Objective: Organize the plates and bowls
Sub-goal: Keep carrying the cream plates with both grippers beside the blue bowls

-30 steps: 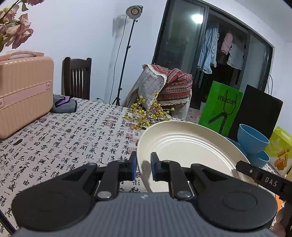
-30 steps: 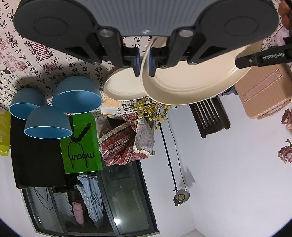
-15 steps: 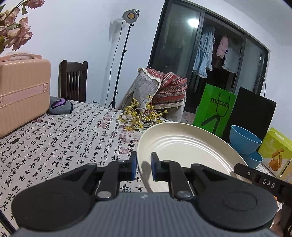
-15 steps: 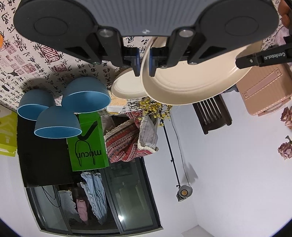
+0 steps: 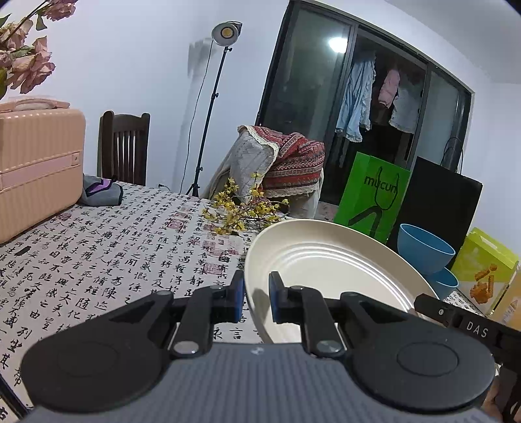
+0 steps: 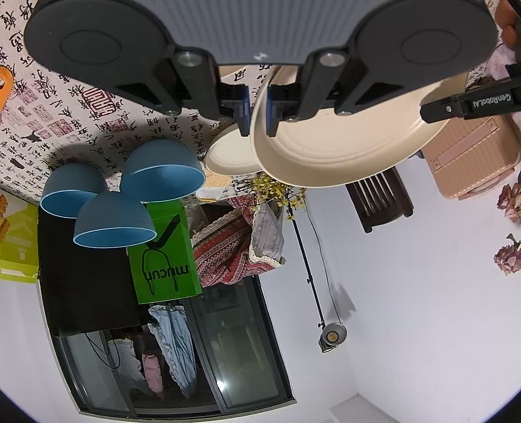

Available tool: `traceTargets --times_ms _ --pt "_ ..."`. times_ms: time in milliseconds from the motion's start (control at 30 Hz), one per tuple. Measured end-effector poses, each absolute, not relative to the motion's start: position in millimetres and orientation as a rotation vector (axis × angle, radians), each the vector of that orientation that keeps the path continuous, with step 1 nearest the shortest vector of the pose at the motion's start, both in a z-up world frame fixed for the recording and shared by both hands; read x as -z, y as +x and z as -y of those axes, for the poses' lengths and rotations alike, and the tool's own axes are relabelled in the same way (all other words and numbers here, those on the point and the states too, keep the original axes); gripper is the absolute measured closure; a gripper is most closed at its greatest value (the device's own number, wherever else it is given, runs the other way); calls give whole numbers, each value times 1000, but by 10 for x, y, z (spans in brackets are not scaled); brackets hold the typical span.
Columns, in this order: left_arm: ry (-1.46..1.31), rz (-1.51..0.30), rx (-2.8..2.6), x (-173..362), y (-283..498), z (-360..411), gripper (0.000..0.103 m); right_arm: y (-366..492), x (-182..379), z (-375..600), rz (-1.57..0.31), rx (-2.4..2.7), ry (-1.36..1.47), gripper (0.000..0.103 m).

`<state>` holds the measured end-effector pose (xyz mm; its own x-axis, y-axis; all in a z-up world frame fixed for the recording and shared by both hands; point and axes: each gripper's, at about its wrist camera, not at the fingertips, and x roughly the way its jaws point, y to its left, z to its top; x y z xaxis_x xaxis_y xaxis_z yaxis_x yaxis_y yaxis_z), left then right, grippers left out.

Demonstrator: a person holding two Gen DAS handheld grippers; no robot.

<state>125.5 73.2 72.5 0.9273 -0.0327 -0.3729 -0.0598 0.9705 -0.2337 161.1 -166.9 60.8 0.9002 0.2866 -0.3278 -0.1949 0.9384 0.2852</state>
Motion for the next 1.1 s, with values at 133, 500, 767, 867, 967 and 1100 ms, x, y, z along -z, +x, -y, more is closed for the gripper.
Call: traceTargets --times_ms 133,500,767,867,967,1100 --pt "-250 -380 -9 -720 1224 -716 88 1585 -608 1690 -370 -251 248 93" --pt "-254 -372 13 -716 1177 -630 88 1513 -575 1809 -356 -246 263 93" --pt "-266 -369 35 -707 1154 -562 88 1425 -586 1906 -333 -239 268 93" --pt "-268 -370 44 -693 1148 -535 88 1403 -584 1956 -329 -235 270 93" --pt "-267 -373 52 -679 1144 -499 88 1389 -576 2007 -326 -229 275 93" --pt "-263 -373 61 -673 1139 -442 88 1356 -574 2066 -318 -222 279 93"
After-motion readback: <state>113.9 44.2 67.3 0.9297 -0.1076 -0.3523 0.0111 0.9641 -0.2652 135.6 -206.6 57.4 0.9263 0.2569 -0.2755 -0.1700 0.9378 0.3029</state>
